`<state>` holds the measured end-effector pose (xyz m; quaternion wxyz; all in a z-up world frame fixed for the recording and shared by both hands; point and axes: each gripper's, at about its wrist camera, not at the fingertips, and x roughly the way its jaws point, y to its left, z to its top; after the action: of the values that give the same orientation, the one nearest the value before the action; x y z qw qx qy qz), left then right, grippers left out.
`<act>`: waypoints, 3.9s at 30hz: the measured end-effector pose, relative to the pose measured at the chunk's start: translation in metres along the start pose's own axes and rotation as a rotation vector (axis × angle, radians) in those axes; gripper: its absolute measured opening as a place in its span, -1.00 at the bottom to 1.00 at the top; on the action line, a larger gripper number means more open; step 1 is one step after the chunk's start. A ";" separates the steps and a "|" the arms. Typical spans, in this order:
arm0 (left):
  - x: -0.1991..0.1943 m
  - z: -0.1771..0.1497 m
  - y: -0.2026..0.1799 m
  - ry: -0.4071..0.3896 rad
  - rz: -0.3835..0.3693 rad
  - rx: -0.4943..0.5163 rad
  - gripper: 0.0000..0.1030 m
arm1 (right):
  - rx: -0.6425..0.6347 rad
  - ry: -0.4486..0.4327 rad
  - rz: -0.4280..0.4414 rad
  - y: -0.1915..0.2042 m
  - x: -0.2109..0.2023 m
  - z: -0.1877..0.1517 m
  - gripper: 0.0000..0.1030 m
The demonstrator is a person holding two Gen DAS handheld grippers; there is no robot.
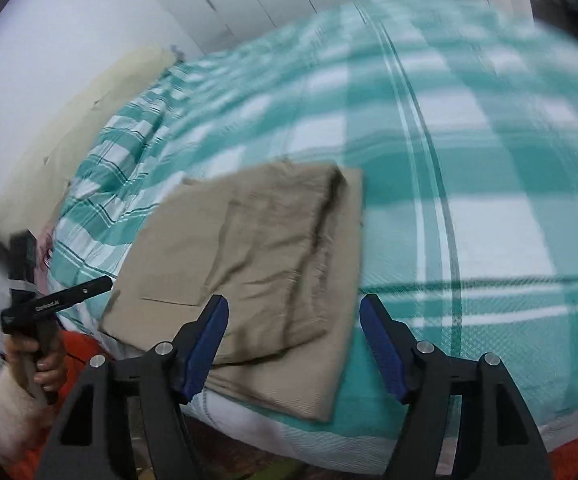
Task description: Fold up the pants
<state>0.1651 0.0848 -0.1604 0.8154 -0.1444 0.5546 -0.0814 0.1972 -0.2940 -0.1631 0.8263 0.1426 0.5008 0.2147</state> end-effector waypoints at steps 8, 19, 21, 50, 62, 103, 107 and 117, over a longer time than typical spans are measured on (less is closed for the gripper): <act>0.038 0.016 -0.026 0.101 -0.104 0.019 0.59 | 0.211 0.164 0.213 -0.039 0.058 0.034 0.20; -0.020 0.066 -0.073 -0.050 0.000 0.142 -0.73 | -0.382 0.135 -0.013 0.104 0.037 0.067 -0.45; -0.026 0.094 -0.073 -0.100 0.030 0.158 -0.73 | -0.439 0.112 -0.023 0.123 0.038 0.082 -0.45; -0.067 0.027 -0.072 -0.363 0.474 0.211 0.94 | -0.257 -0.086 -0.313 0.103 0.014 0.081 0.99; -0.124 -0.016 -0.079 -0.242 0.382 0.174 0.94 | -0.303 -0.062 -0.327 0.170 -0.049 0.022 0.99; -0.188 -0.043 -0.110 -0.184 0.339 0.173 0.98 | -0.398 -0.022 -0.346 0.230 -0.127 0.001 0.99; -0.190 -0.043 -0.110 -0.194 0.348 0.168 0.98 | -0.388 -0.013 -0.348 0.227 -0.125 0.001 0.99; -0.187 -0.042 -0.107 -0.195 0.363 0.165 0.98 | -0.380 -0.018 -0.345 0.227 -0.123 -0.001 0.99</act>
<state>0.0595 0.0327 0.0252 0.8756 0.0177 0.4815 0.0358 0.0983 -0.1584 0.0335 0.8670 -0.1009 0.4612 0.1596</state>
